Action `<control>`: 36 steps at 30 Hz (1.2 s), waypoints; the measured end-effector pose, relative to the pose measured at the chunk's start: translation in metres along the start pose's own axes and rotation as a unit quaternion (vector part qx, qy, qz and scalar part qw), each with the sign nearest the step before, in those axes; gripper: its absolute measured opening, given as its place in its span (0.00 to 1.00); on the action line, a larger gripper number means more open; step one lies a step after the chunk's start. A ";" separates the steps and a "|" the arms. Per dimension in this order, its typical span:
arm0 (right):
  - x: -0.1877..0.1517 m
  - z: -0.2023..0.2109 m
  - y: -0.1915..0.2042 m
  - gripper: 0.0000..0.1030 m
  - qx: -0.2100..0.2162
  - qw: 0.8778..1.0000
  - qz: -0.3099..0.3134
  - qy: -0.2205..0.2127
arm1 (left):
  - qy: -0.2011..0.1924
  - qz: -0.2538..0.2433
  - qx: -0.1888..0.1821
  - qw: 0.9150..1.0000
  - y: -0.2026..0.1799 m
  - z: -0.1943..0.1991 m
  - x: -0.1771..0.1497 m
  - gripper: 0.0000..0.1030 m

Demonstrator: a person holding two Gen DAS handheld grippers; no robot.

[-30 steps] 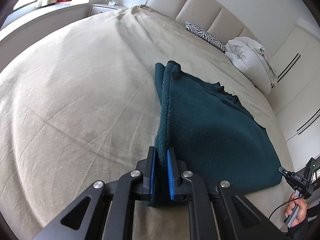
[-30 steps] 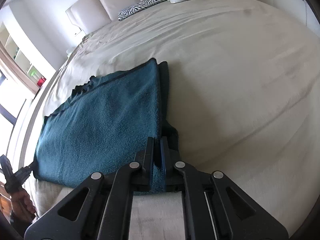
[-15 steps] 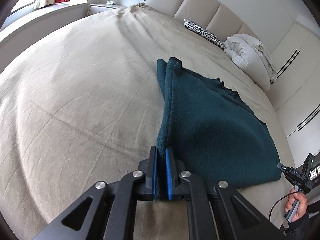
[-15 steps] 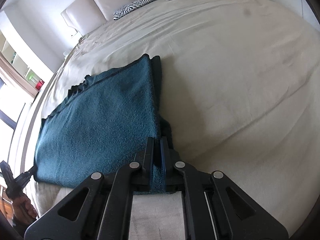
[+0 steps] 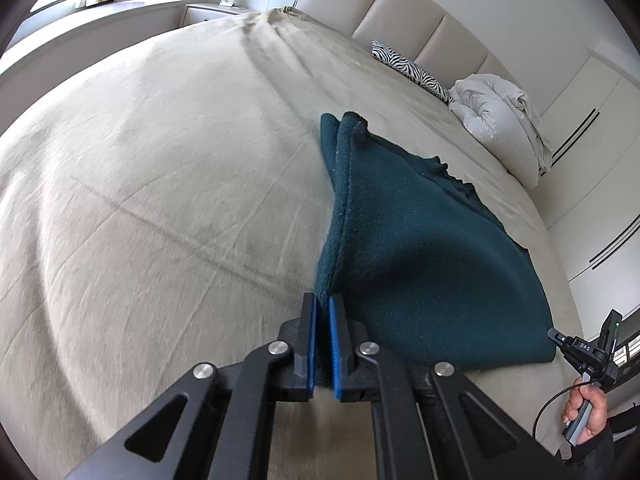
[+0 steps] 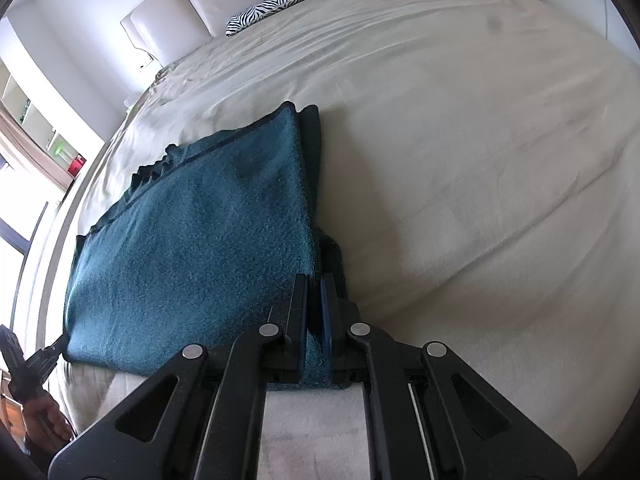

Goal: Fold small clothes

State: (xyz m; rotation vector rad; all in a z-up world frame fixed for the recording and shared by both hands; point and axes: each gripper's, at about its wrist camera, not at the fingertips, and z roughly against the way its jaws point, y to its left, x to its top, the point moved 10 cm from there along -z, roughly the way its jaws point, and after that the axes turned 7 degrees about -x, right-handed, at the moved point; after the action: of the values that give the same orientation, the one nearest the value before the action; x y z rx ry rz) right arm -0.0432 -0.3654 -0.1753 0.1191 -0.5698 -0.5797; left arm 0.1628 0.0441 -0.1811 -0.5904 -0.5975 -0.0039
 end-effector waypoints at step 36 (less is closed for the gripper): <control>0.014 0.037 -0.019 0.18 0.032 0.996 -0.073 -0.034 | -0.061 0.003 0.000 0.998 -0.019 0.041 0.033 0.22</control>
State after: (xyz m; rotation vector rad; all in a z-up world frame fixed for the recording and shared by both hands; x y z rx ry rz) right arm -0.0629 -0.3867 -0.1423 0.2036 -0.6487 -0.7095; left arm 0.1650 0.0552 -0.1259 -0.5952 -0.7149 0.0379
